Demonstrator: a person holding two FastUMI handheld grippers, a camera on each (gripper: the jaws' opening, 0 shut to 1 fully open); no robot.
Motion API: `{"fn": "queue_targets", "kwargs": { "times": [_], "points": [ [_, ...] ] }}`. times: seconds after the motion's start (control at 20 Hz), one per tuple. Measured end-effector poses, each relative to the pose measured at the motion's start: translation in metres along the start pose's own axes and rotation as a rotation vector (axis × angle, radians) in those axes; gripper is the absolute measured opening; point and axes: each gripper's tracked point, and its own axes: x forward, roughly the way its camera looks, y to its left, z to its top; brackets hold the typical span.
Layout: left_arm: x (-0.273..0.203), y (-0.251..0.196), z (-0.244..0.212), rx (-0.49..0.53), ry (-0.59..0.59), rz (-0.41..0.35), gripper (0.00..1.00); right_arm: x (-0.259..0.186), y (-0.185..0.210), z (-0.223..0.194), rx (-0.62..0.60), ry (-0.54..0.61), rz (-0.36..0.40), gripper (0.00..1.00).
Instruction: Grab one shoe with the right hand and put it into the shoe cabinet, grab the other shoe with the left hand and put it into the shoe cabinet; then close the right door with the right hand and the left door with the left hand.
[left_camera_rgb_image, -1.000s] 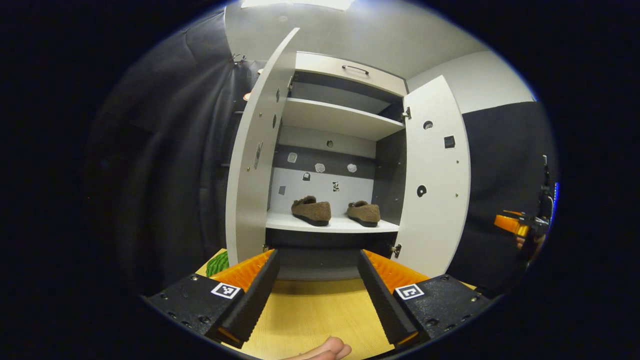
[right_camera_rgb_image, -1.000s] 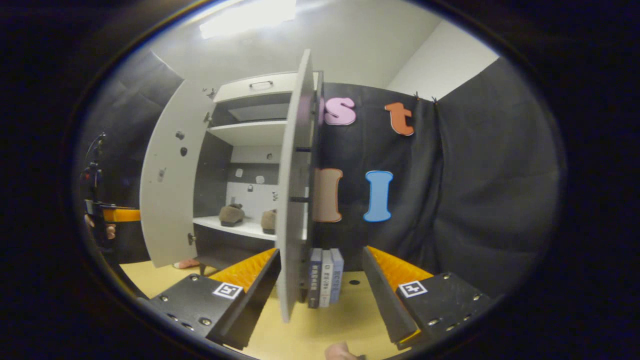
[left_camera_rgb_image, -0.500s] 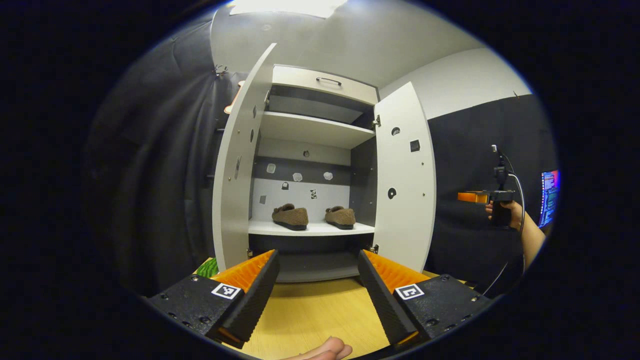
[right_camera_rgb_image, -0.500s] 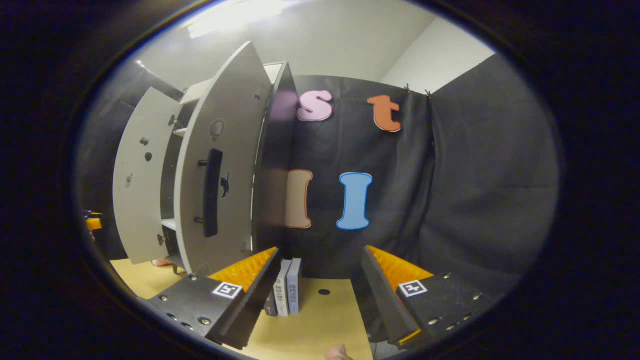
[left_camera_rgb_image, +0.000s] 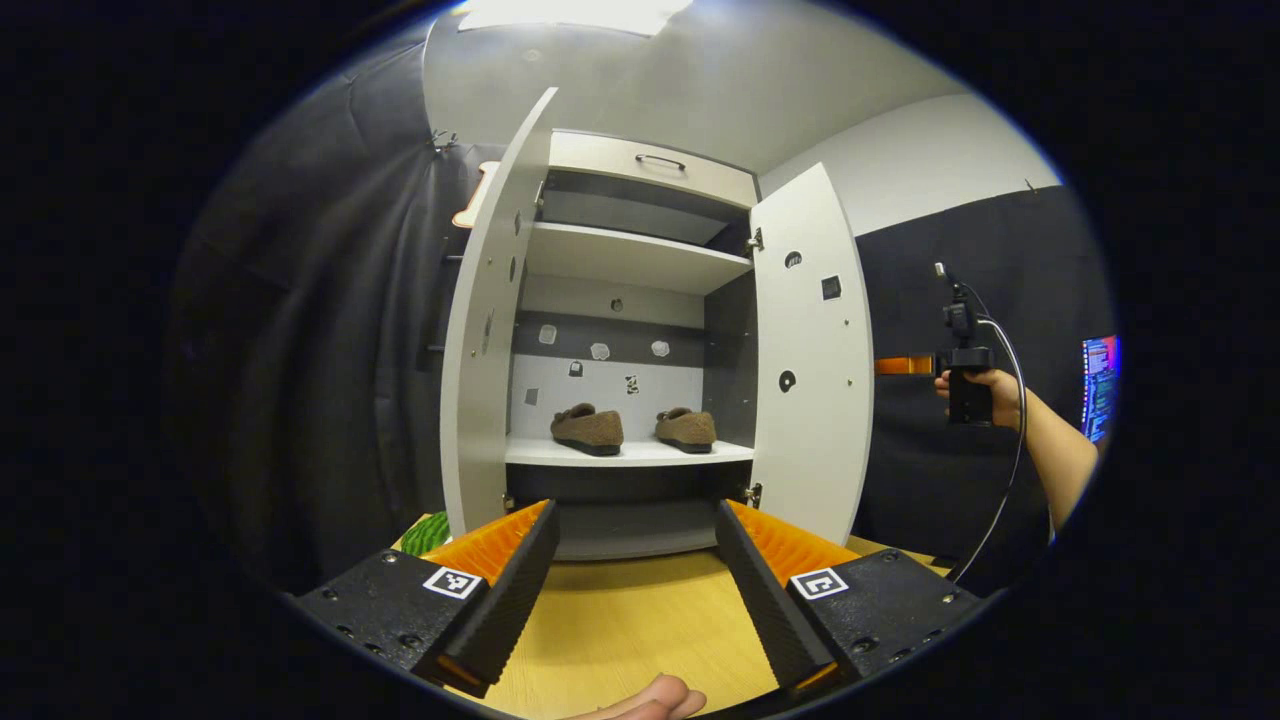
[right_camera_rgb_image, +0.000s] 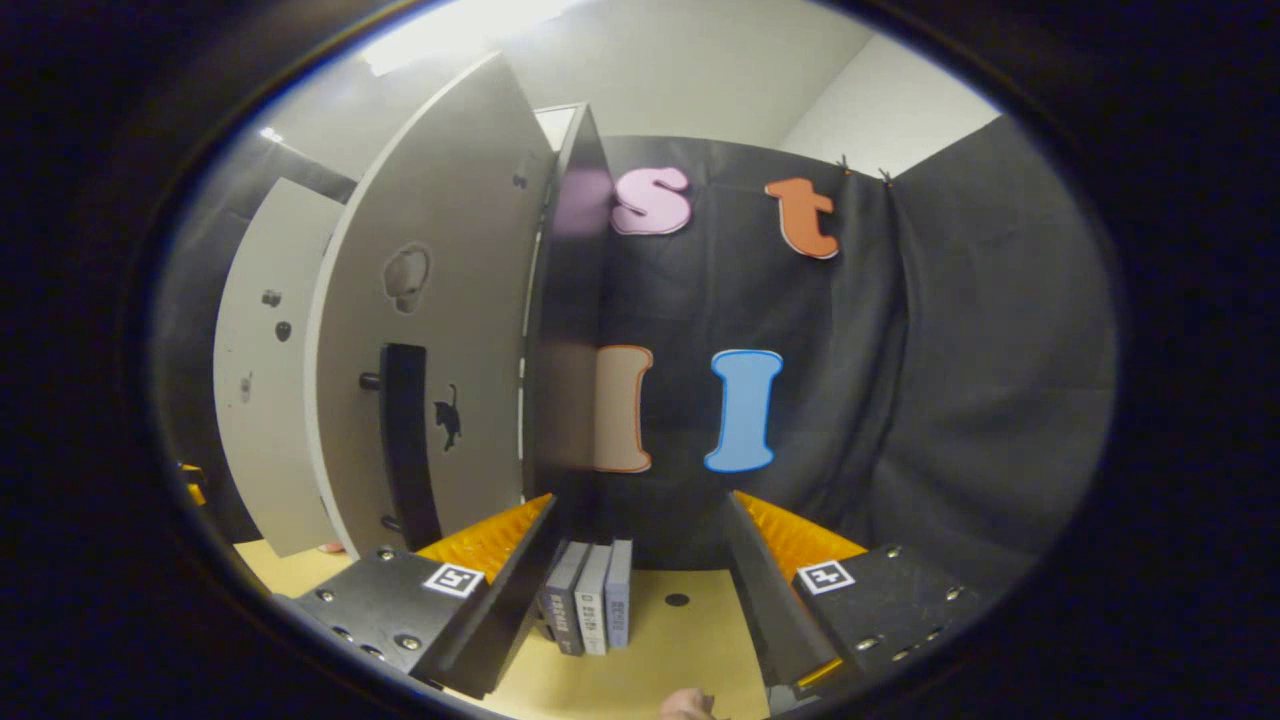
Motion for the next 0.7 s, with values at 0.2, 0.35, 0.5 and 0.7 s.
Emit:
{"fn": "queue_targets", "kwargs": {
  "times": [0.2,0.35,0.5,0.7],
  "points": [
    [-0.006,0.007,0.002,-0.003,-0.01,0.005,0.96,0.008,0.045,0.0,-0.008,0.016,0.081,0.98],
    [-0.005,0.007,0.003,-0.009,-0.015,0.002,0.96,0.009,0.079,0.004,0.008,0.015,0.124,0.9],
    [-0.005,0.01,-0.001,-0.011,-0.004,0.007,0.99,0.011,0.104,0.005,-0.005,0.021,0.14,0.88],
    [-0.007,0.018,-0.001,-0.011,-0.004,0.028,0.96,0.012,0.111,0.009,0.001,0.02,0.118,0.9]
  ]
}}
